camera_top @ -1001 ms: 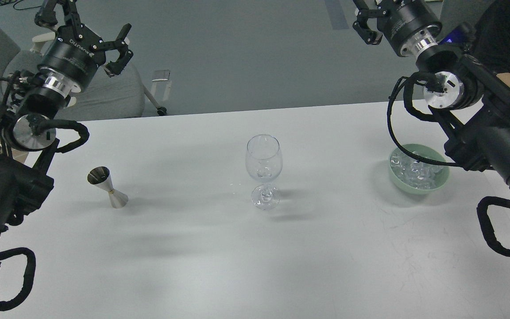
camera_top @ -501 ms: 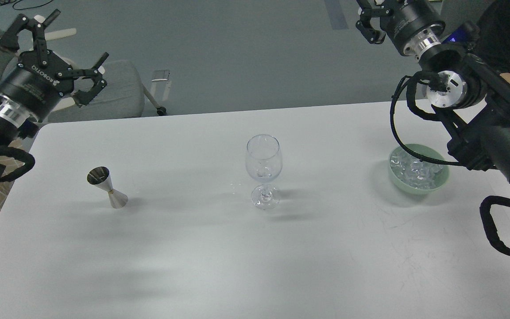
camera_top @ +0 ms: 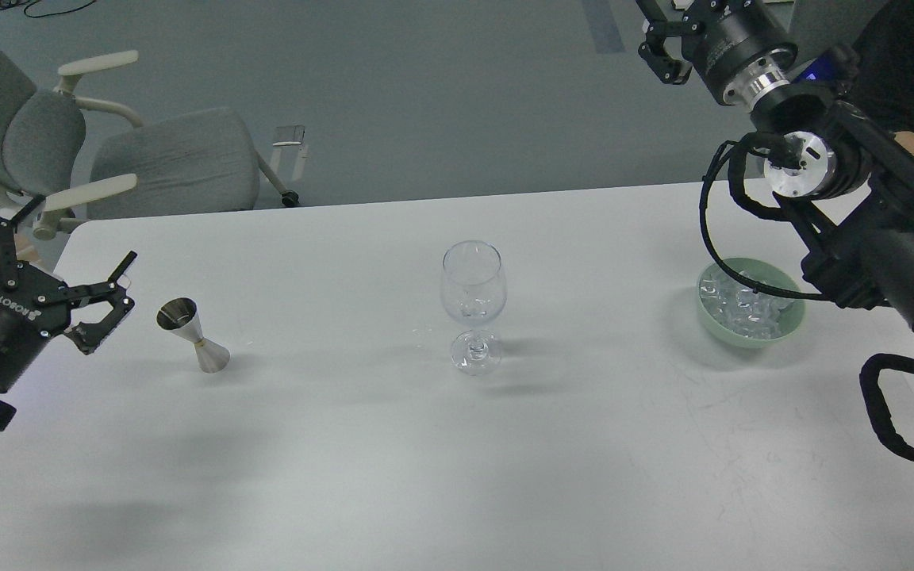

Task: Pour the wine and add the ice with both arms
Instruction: 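Lower the left gripper toward the metal jigger, then close the left gripper around the metal jigger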

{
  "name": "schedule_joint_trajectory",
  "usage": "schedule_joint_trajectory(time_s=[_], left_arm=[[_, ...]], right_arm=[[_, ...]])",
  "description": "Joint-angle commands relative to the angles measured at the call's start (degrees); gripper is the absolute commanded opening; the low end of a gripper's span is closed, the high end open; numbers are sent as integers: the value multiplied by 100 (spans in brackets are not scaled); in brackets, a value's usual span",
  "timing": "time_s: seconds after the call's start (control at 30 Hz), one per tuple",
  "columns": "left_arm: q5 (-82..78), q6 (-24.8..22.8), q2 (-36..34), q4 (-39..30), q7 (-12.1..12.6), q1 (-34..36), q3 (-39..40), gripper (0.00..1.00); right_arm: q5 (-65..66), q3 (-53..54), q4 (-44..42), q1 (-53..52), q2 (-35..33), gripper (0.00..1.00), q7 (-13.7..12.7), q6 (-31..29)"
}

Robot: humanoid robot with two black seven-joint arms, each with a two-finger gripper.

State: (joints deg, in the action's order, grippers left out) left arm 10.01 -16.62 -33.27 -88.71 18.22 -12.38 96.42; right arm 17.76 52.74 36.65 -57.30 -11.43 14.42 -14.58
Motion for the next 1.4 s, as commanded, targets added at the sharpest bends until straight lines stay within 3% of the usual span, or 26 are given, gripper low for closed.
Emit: schedule_joint_trajectory(time_s=[0.0,0.33,0.63,1.1,1.37], left_arm=[[-8,-43,434,-128,24,-605,184,99],[-140,-17,1120,-67,15,-924,61,99],[-570,10,1691,819,-46,-248,-360,99],[-623,194,2017,1935,-64,517,-404,99],[-720,194,2131,2218,-81,877,-571,99]], right_arm=[[-1,-1,0,0,9,100,0,-9],[8,-18,-9,8,26,100,0,-9],[8,-27,-9,8,9,100,-9,-9],[8,-27,0,114,35,100,-9,-9],[8,-27,0,123,9,100,-18,-9]])
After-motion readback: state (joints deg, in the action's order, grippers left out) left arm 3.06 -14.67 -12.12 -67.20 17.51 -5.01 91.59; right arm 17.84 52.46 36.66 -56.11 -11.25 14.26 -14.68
